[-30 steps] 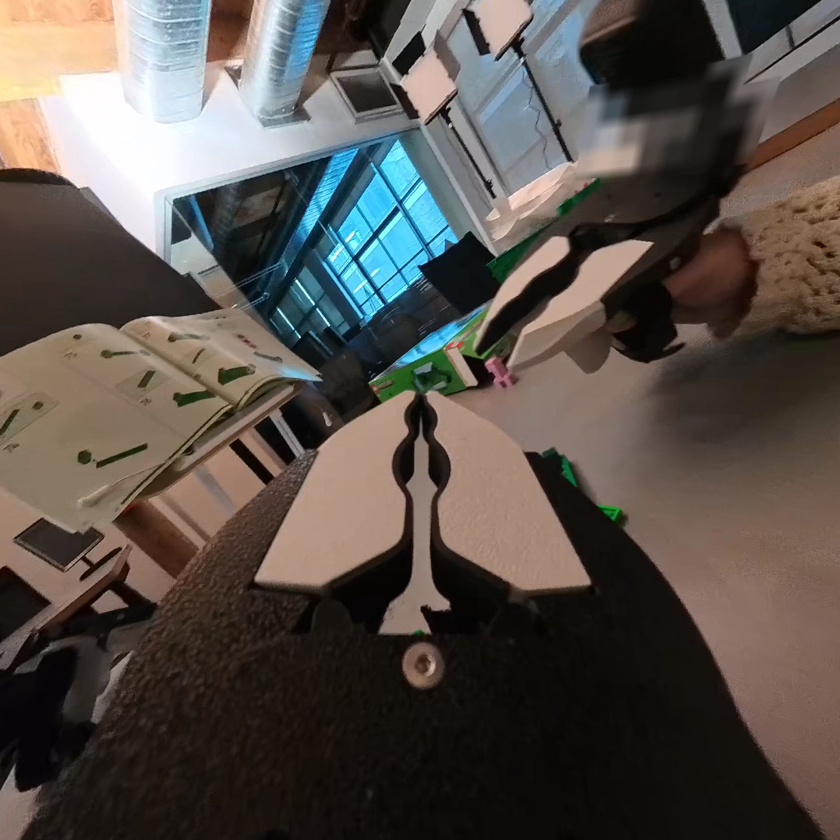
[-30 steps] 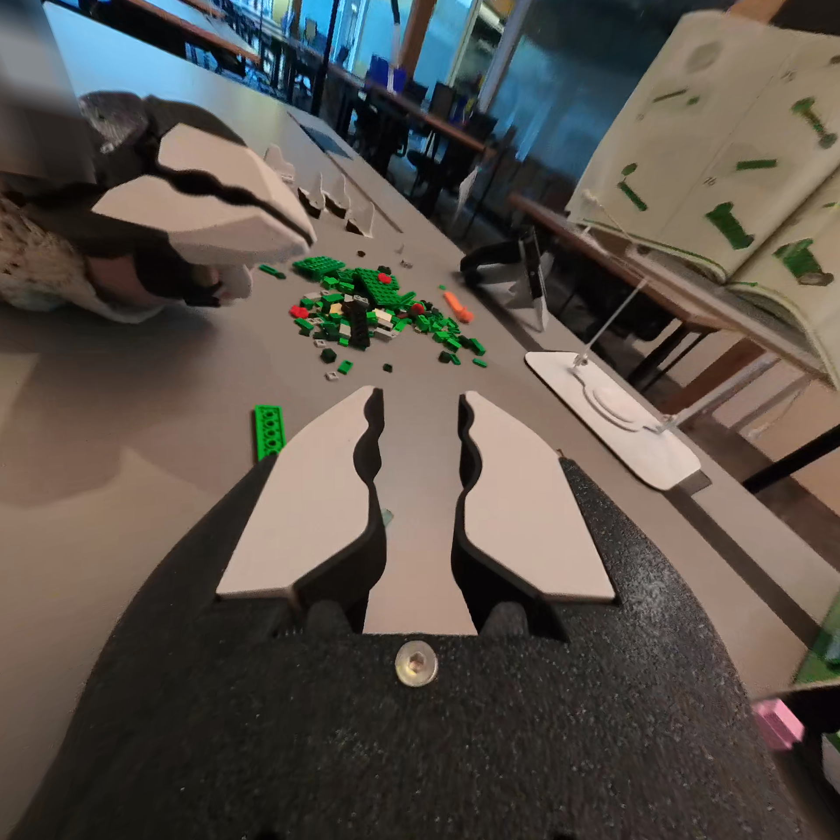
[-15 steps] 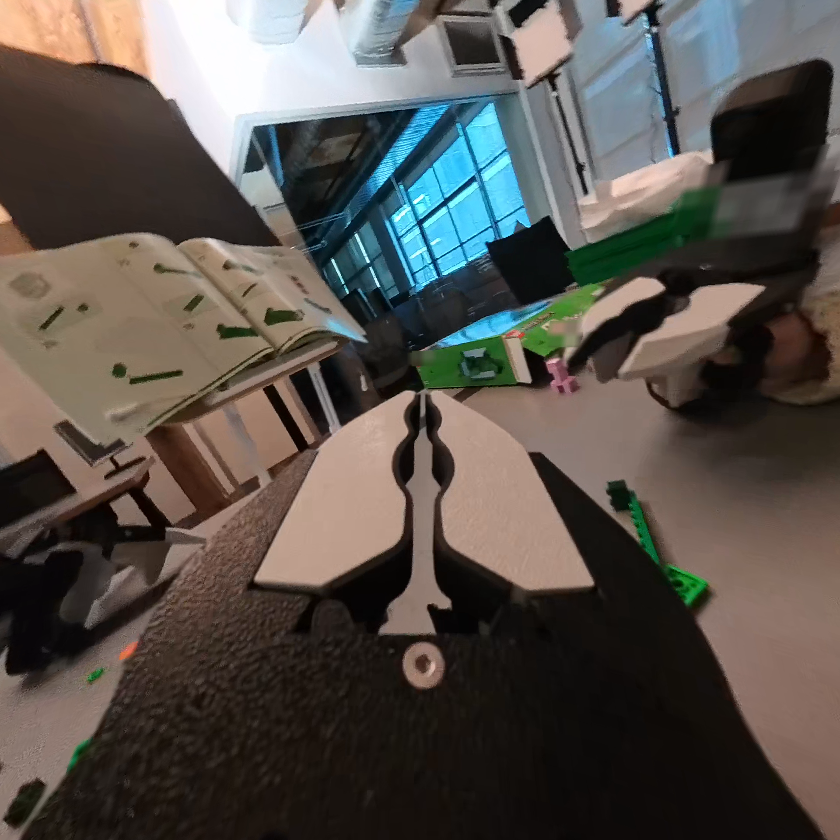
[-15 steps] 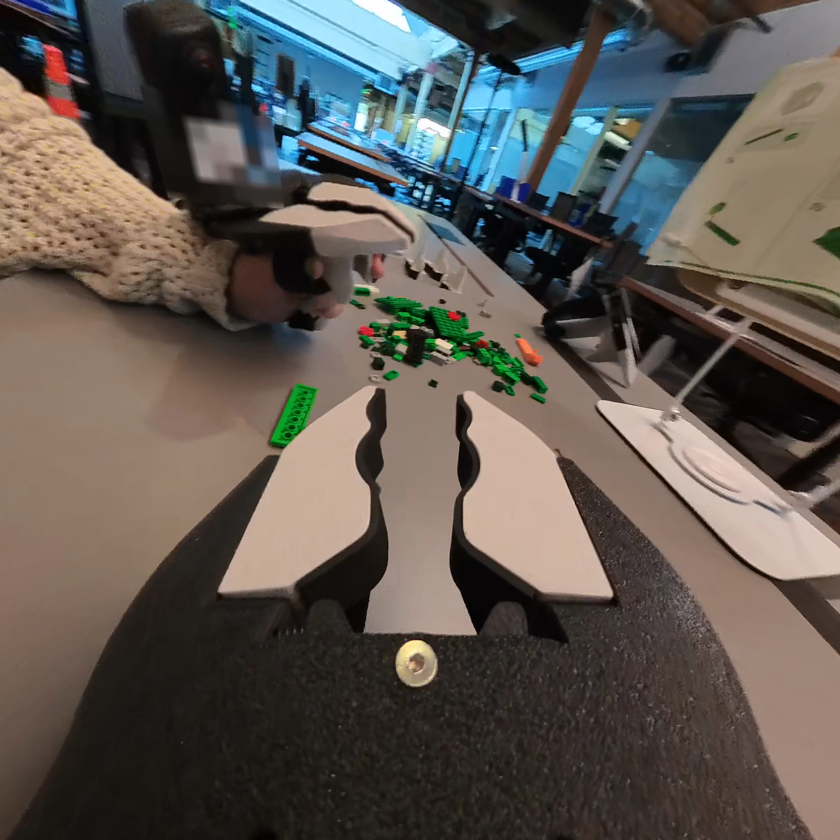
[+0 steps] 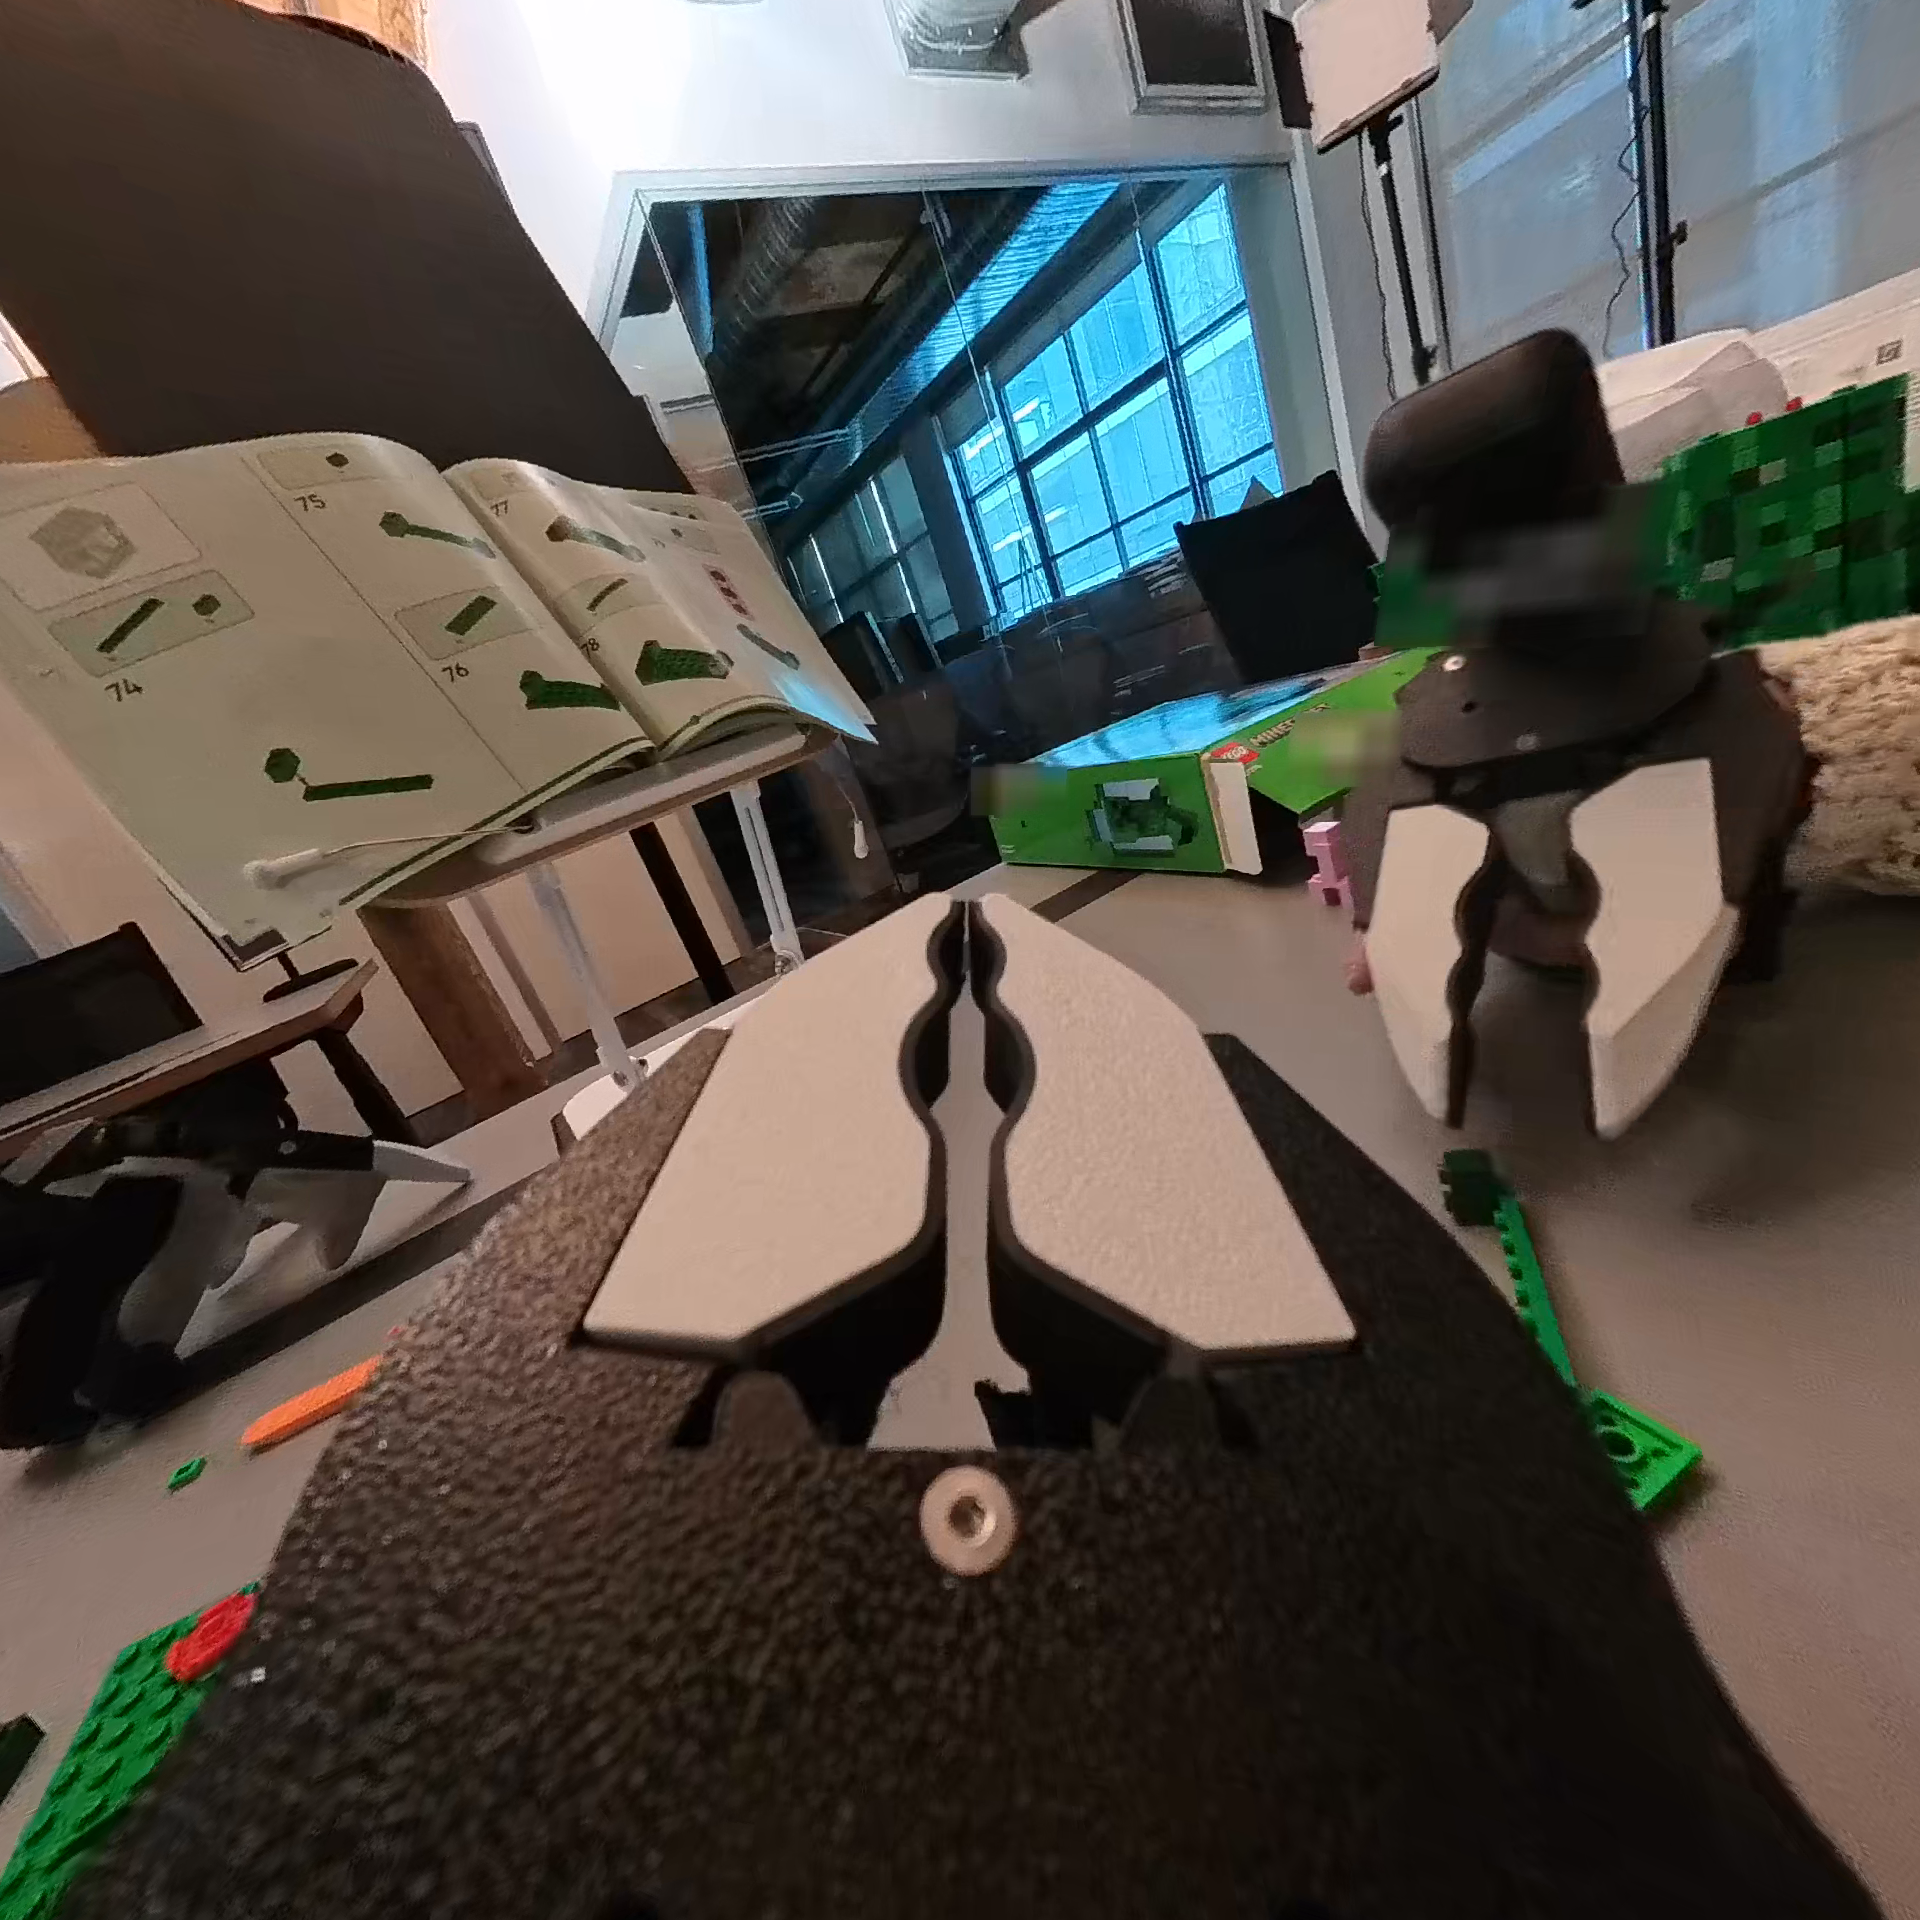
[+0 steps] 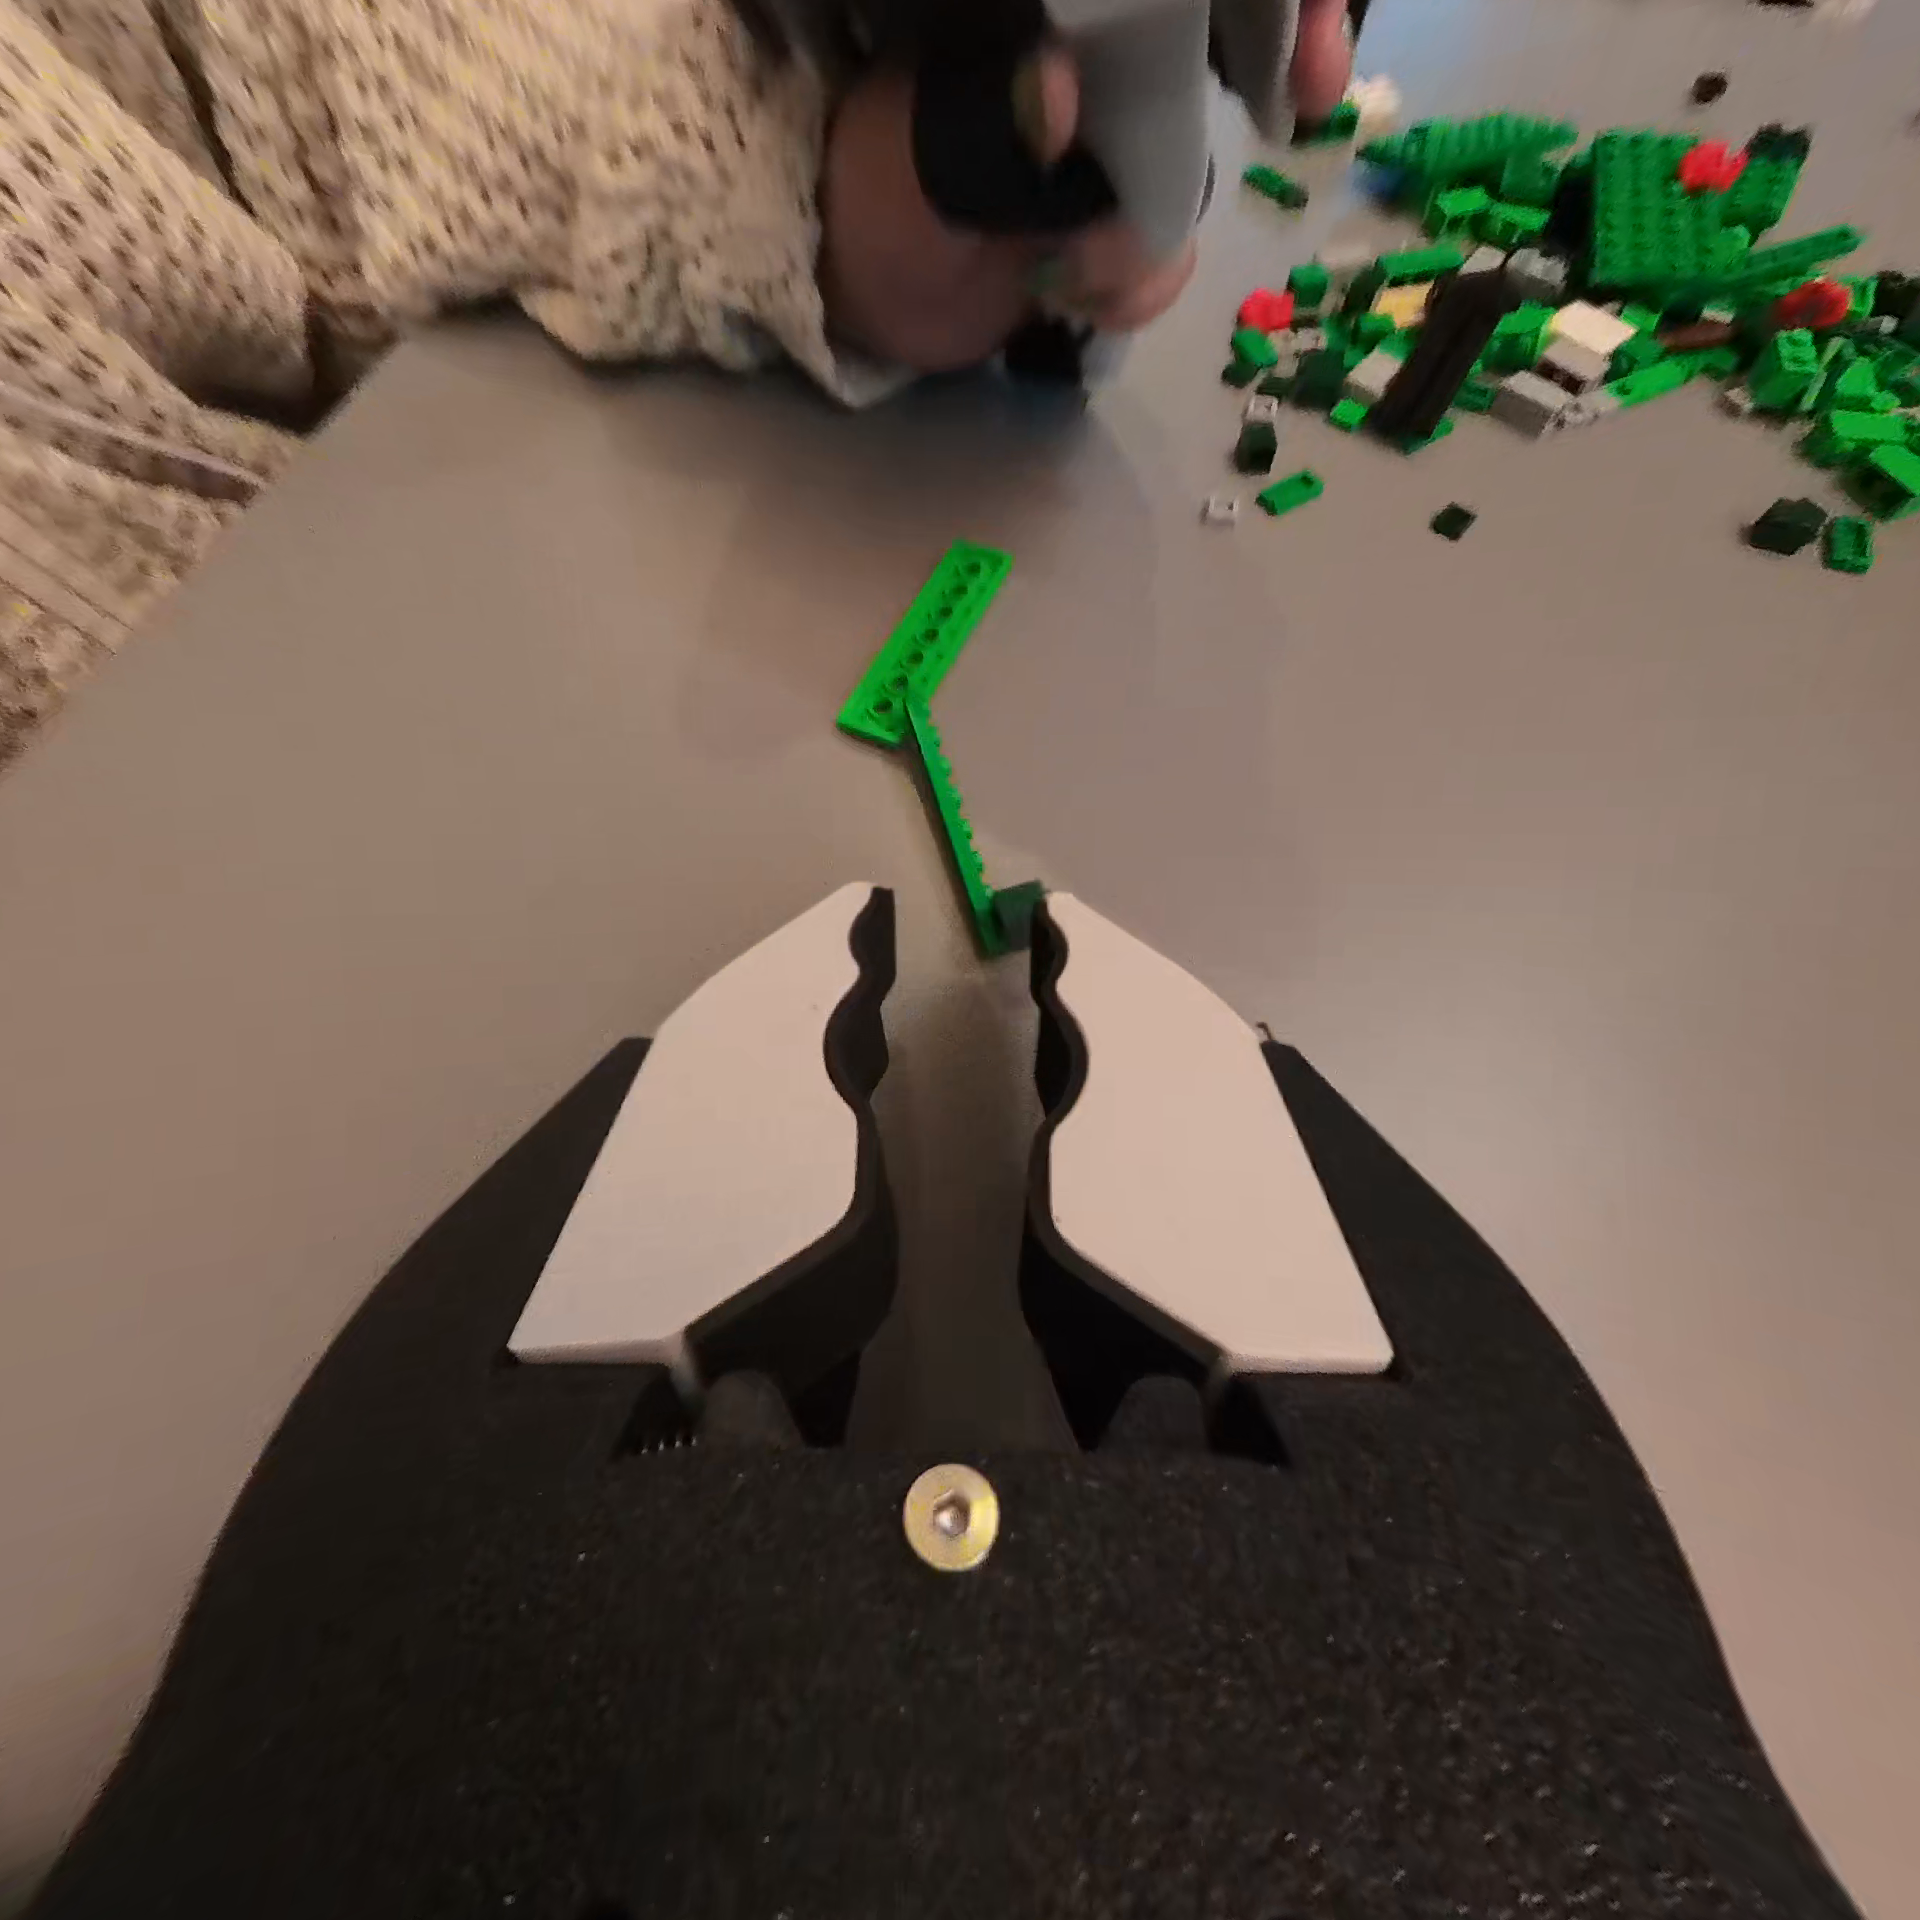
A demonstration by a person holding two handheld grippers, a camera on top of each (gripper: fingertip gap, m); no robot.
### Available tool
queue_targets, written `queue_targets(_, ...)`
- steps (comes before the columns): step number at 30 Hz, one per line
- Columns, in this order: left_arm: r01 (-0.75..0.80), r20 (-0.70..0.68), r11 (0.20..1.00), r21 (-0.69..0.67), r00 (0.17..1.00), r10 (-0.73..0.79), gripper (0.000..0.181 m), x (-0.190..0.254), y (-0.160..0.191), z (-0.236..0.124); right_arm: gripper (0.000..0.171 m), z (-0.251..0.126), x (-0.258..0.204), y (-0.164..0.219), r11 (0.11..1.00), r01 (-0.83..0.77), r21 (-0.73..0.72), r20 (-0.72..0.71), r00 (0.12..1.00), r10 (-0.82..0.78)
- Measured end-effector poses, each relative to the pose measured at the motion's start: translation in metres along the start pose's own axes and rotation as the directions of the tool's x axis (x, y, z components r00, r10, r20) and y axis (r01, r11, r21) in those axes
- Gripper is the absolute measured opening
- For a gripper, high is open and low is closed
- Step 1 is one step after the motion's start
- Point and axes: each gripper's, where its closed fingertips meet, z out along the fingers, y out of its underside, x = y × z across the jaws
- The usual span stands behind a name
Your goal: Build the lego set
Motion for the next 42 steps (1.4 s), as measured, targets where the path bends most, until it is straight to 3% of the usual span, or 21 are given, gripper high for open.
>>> queue_targets(6, -0.007, -0.037, 1.000, -0.009, 0.999, 0.007, 0.000, 0.006, 0.001, 0.000, 0.031, 0.011, 0.006, 0.014, 0.989, 0.078, -0.126, 0.008, 0.997, -0.077)
queue_targets(12, -0.049, -0.114, 0.997, -0.051, 0.993, 0.043, 0.003, 0.021, 0.009, 0.003, 0.013, 0.011, 0.008, 0.012, 0.989, 0.092, -0.119, -0.024, 0.995, -0.095)
queue_targets(15, -0.078, -0.130, 0.996, -0.037, 0.989, 0.072, 0.002, 0.025, 0.007, 0.001, 0.012, 0.011, 0.008, 0.011, 0.989, 0.095, -0.114, -0.044, 0.994, -0.101)
queue_targets(25, -0.089, -0.166, 0.996, 0.003, 0.982, 0.088, 0.002, 0.030, 0.003, 0.001, 0.010, 0.007, 0.006, -0.005, 0.992, 0.117, -0.037, -0.285, 0.951, -0.123)
queue_targets(27, -0.087, -0.181, 0.996, 0.023, 0.979, 0.090, 0.002, 0.032, 0.001, 0.000, 0.010, 0.001, 0.014, -0.012, 0.986, 0.167, -0.013, -0.409, 0.899, -0.158)
queue_targets(29, -0.083, -0.218, 0.996, 0.037, 0.972, 0.089, 0.002, 0.037, 0.000, 0.001, 0.010, -0.013, 0.027, -0.021, 0.964, 0.264, -0.004, -0.586, 0.781, -0.217)
queue_targets(32, -0.097, -0.239, 0.993, 0.066, 0.965, 0.110, 0.002, 0.036, -0.001, 0.001, 0.009, -0.028, 0.037, -0.018, 0.907, 0.371, -0.199, -0.713, 0.580, -0.394)
queue_targets(36, -0.084, -0.203, 0.995, 0.059, 0.975, 0.095, 0.002, 0.019, 0.000, -0.002, 0.009, -0.024, 0.039, -0.008, 0.767, 0.427, -0.479, -0.638, 0.432, -0.638)
queue_targets(42, -0.028, -0.127, 0.999, 0.024, 0.991, 0.031, 0.002, -0.004, 0.005, -0.006, 0.010, -0.017, 0.038, 0.003, 0.544, 0.473, -0.693, -0.443, 0.315, -0.839)
